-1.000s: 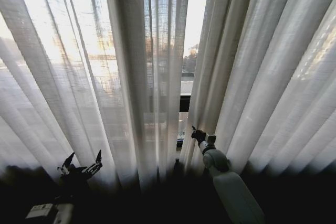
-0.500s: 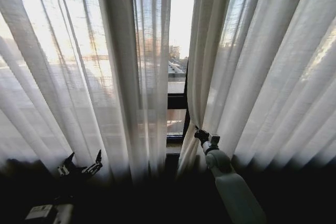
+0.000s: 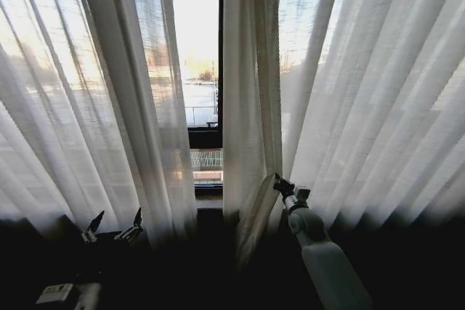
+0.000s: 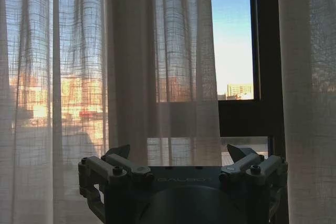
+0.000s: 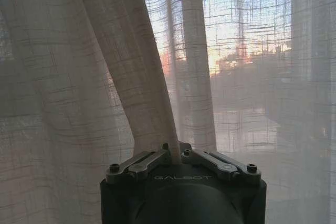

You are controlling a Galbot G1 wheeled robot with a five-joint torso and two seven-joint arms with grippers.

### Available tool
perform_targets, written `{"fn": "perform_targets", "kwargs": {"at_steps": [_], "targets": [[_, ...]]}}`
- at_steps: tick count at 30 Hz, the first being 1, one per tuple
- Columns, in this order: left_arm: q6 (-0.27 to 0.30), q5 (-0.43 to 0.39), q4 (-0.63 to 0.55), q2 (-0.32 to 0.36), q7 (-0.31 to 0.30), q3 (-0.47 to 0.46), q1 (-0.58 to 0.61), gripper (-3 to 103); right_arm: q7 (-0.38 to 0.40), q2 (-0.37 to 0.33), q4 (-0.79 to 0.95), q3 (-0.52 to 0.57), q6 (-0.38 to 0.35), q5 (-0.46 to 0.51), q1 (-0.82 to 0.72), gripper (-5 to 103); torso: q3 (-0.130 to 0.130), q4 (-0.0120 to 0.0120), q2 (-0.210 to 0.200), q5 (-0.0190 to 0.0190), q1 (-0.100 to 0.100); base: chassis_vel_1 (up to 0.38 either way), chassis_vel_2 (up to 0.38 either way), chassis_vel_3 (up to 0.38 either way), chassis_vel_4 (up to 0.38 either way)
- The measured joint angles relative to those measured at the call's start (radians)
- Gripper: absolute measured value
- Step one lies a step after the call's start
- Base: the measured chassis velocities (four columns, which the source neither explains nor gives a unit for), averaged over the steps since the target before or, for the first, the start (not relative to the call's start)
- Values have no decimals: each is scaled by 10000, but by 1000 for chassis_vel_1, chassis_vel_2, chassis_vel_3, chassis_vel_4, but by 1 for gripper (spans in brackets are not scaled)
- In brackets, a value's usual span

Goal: Open the curtains by pulling them apart, changing their state from closed to fully open.

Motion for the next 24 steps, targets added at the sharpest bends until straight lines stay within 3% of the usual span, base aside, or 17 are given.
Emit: {"fn": "perform_targets", "kwargs": {"at_steps": [24], "targets": [[-166, -19, 0, -17, -2, -29, 104, 100, 50, -66, 199, 58, -29, -12, -101, 0, -1, -1, 0, 0, -1, -352, -353, 346, 352]]}}
